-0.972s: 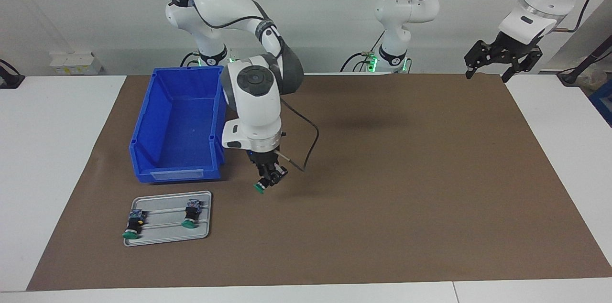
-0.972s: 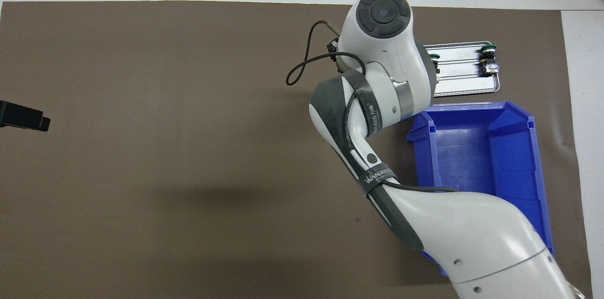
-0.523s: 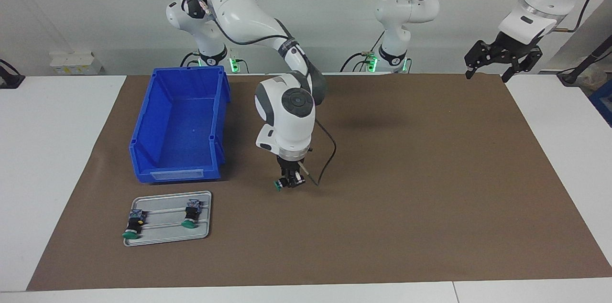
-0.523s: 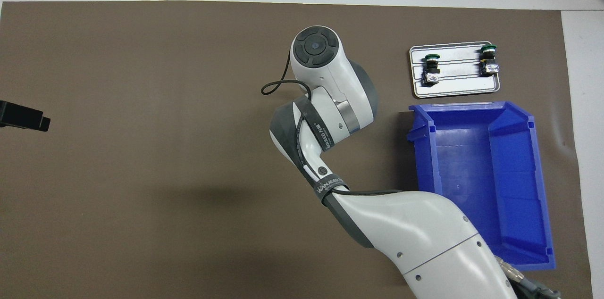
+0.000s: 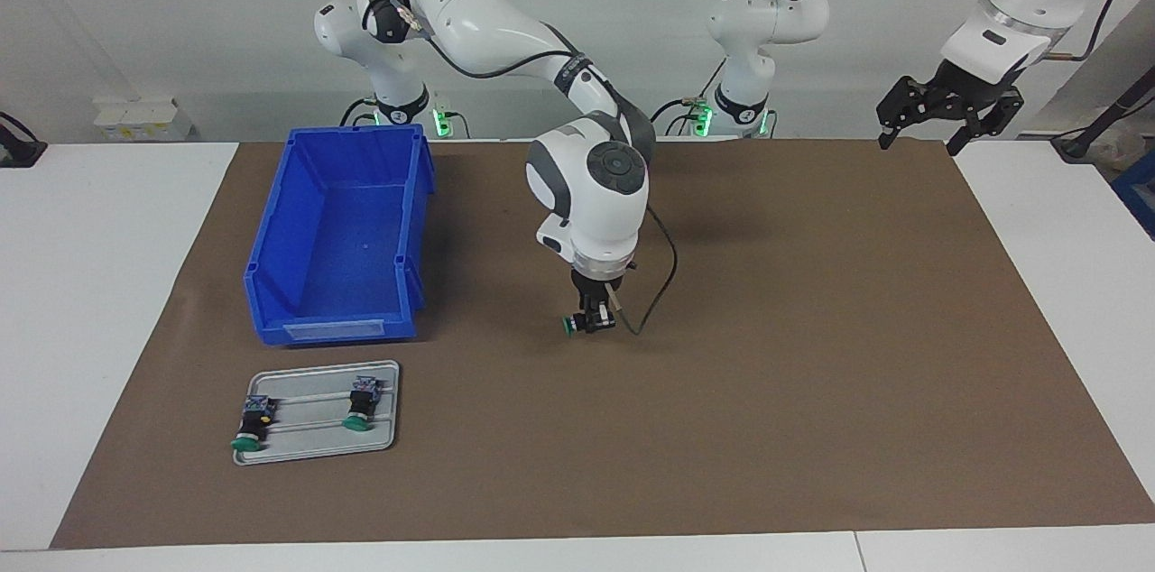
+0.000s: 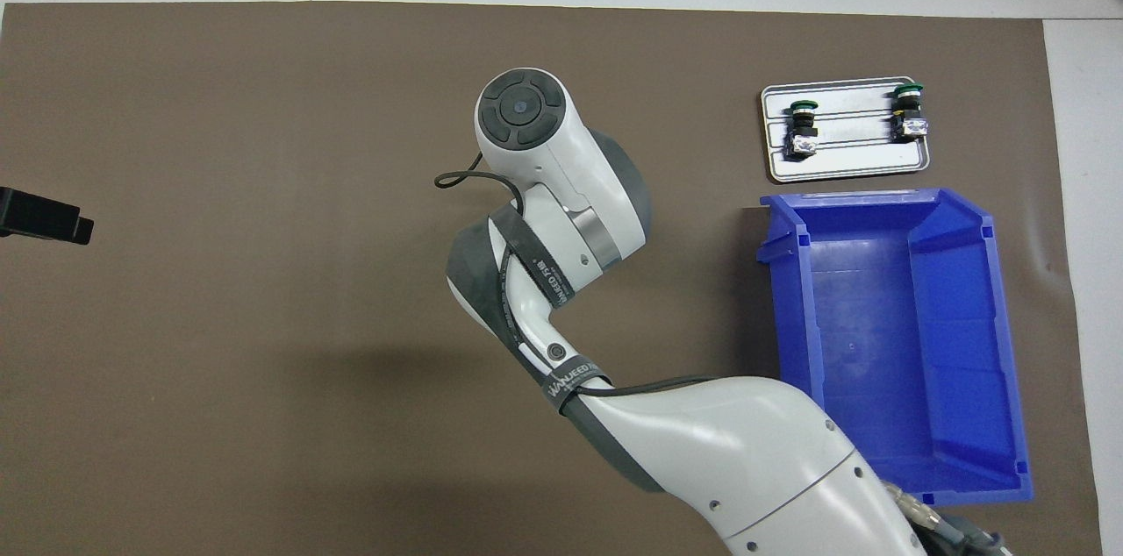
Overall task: Place and press button with both arms
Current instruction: 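Carry the green-capped part with the right gripper toward the table center, then set the part down, open the right gripper and withdraw beside the bin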
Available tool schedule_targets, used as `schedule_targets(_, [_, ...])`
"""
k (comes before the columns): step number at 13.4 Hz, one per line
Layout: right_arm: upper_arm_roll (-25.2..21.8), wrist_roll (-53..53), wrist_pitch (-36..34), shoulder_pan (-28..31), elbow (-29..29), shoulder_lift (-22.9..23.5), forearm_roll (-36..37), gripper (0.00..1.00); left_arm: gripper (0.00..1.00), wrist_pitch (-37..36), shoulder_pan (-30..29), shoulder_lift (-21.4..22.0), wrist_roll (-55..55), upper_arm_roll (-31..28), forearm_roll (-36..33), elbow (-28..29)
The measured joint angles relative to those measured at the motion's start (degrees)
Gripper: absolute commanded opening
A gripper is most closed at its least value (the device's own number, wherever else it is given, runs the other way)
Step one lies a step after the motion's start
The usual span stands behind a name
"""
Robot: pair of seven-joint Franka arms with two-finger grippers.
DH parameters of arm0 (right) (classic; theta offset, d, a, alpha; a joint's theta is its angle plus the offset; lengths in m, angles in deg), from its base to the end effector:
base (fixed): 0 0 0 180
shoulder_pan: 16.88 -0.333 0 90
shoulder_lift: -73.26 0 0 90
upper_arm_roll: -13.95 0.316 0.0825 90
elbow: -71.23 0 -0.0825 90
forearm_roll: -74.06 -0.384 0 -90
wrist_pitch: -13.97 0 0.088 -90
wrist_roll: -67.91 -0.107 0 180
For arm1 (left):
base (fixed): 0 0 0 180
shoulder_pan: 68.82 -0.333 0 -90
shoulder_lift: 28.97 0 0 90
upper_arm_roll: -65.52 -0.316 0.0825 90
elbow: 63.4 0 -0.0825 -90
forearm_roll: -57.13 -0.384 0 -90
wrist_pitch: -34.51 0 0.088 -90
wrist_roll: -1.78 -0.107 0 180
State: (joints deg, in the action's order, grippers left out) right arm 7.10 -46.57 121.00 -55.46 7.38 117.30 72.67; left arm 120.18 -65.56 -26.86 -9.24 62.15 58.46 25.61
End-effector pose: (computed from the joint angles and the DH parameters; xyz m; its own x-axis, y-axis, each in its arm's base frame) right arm 0.6272 0.4221 0.3575 0.1510 -0.9868 0.0590 -0.9883 -0.1521 -0.0149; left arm 0.5355 -0.0009 0.6461 0.9815 -0.1910 -0.0163 -0.1905 -0.9813 0.0290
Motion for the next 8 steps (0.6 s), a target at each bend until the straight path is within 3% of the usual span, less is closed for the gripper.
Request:
schedule_targets(2, [0.03,-0.66,0.0,0.24,0.04,0.6,-0.7,0.07,1.0,0.0,0.0,0.0,0.0,0.0,0.0,0.0])
schedule_targets(5, [0.03,-0.69,0.01,1.45,0.05,0.65,-0.91,0.47,1.0,0.0,0.0,0.0,0.0,0.0,0.0,0.0])
schedule_targets(8, [0.03,-0.71,0.01,1.73,0.05,0.64,-0.96,0.69,1.0,0.0,0.0,0.0,0.0,0.0,0.0,0.0])
